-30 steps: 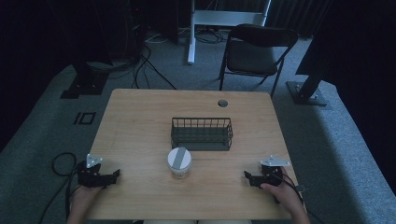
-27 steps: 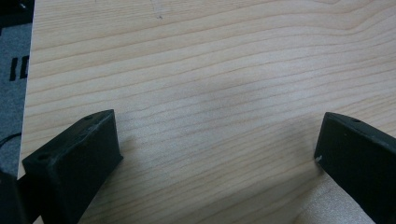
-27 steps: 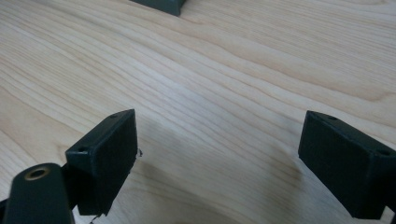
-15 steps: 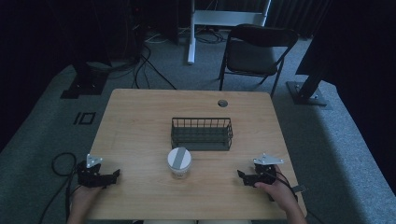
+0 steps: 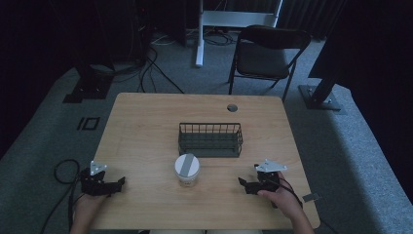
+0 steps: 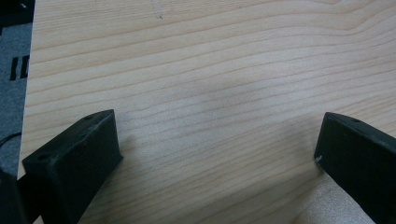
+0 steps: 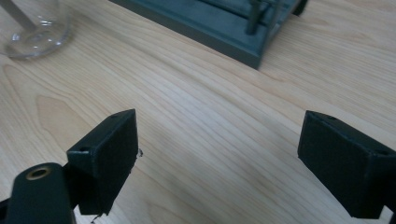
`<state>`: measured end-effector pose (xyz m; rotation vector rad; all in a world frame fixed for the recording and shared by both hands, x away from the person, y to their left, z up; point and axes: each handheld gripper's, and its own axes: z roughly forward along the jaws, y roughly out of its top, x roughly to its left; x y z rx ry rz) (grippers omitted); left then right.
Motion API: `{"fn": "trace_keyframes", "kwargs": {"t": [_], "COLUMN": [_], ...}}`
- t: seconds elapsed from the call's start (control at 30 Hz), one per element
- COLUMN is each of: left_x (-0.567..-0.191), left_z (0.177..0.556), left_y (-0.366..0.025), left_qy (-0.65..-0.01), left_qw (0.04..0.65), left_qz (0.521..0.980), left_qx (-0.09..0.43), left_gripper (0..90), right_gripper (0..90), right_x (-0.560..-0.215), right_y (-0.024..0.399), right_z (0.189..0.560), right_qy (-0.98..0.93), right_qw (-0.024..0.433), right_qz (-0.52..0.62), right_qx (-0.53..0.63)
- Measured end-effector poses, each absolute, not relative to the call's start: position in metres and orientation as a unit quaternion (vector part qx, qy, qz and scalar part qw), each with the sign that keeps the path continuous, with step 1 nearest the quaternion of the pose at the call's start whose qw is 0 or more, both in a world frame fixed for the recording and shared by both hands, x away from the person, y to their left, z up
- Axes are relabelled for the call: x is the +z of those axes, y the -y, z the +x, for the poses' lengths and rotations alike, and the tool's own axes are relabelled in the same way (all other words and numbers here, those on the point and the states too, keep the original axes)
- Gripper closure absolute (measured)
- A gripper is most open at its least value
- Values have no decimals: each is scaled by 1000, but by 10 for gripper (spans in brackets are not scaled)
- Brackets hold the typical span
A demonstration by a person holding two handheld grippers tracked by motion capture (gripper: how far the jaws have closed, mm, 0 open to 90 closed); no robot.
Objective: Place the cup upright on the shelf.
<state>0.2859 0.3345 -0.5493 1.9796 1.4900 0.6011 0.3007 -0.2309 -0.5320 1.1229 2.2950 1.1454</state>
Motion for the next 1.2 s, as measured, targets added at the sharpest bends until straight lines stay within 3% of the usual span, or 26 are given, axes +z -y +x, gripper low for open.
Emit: {"fn": "trace_keyframes", "kwargs": {"t": [1.2], "left_x": [-549], "left_z": [286], "left_y": [-335], "left_qy": [-559], "left_qw": [292], "left_qz": [743], "left_qx": [226], "left_gripper": [2], "right_gripper": [121], "right_x": [-531], "right_y": [154], "right_z": [301], "right_qy": [-833], "right_qw": [134], "right_qz": [312], "right_qx": [436]}}
